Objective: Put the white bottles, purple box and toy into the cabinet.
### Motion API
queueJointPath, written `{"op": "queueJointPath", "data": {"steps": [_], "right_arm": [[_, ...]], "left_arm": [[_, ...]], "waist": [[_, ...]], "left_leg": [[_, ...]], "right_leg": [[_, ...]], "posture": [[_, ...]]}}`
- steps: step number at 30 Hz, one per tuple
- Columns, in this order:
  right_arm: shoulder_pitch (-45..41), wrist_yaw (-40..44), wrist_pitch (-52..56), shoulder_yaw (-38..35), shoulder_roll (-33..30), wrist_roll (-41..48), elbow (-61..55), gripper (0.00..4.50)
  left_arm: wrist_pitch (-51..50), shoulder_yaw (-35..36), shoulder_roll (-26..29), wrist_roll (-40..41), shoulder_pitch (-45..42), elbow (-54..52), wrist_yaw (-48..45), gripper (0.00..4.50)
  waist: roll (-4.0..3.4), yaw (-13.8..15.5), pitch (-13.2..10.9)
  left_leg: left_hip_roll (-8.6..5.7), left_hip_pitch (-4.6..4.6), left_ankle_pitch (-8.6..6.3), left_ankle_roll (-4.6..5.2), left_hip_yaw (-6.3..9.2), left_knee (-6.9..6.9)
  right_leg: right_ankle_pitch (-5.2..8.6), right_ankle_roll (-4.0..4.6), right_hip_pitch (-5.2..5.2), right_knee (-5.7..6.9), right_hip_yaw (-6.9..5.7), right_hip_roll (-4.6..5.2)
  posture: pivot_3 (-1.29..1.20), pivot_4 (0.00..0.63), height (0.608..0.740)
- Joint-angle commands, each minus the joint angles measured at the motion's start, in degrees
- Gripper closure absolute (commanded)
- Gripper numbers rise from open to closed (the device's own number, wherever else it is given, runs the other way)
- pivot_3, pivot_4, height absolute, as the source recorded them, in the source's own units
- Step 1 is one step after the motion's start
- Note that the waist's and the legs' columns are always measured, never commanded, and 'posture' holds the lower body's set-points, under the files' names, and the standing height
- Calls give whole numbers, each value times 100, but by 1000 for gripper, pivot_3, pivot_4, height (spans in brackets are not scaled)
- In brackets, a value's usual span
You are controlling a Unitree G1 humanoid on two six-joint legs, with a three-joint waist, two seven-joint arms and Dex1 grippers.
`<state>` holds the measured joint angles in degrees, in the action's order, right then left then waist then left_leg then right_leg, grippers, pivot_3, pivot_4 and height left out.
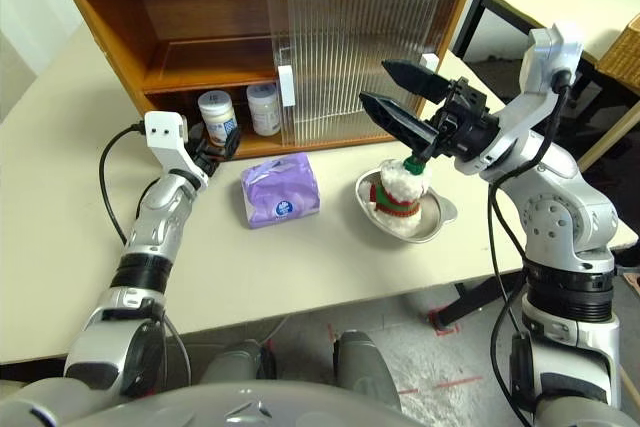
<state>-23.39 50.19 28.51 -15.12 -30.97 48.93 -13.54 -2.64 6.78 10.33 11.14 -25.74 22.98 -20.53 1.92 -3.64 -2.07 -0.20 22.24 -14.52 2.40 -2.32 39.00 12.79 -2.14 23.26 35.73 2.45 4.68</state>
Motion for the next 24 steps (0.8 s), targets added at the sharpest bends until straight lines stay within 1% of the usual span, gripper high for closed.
{"op": "queueJointPath", "data": {"steps": [1,5,7,11,12,15,19,22,24], "right_arm": [[-53,42,-56,40,-5,-30,32,0],[-63,54,-60,49,2,-42,47,0],[-63,54,-60,53,6,-43,47,0],[-64,55,-65,59,7,-45,45,0],[-64,56,-67,60,6,-45,46,0],[-56,52,-72,59,-5,-43,39,0],[-53,50,-75,60,-9,-41,37,0],[-36,34,-70,45,-19,-34,0,0],[-25,23,-65,35,-25,-29,-22,0]], "left_arm": [[-566,-136,201,242,186,-611,-480,38],[-825,-178,496,379,329,-880,-909,38],[-1070,-162,590,737,392,-1073,-1387,38],[-1531,-368,1025,1383,625,-1482,-2812,38],[-1589,-383,1077,1464,651,-1527,-2960,38],[-1511,-486,1442,1604,784,-1534,-3791,38],[-1513,-486,1522,1648,794,-1483,-4003,38],[-754,-826,1785,1183,790,-1092,-4685,38],[-499,-938,1790,1075,751,-889,-4839,38]], "waist": [[0,0,0],[-1,1,1],[-1,0,1],[-1,-20,1],[-2,-24,1],[-3,-24,1],[-4,-17,1],[-4,-11,1],[-9,-13,3]], "left_leg": [[0,0,0,0,0,0],[0,-3,2,2,0,0],[0,-4,2,4,-1,0],[1,-4,10,16,-2,0],[2,-5,9,16,-2,0],[5,-6,10,18,-2,0],[7,-7,12,21,-2,0],[7,-7,12,20,-2,0],[7,-7,11,18,-2,0]], "right_leg": [[0,1,0,0,0,0],[2,4,0,0,1,-1],[3,5,-1,0,2,-2],[9,11,1,1,4,-3],[14,13,1,1,4,-4],[20,18,2,4,3,-6],[23,21,2,5,4,-5],[22,20,2,5,4,-4],[23,22,2,4,4,-4]], "posture": [[-88,0,740],[-88,0,740],[-89,0,740],[-90,0,740],[-90,0,740],[-94,0,740],[-94,0,740],[-104,0,740],[-107,0,740]]}}
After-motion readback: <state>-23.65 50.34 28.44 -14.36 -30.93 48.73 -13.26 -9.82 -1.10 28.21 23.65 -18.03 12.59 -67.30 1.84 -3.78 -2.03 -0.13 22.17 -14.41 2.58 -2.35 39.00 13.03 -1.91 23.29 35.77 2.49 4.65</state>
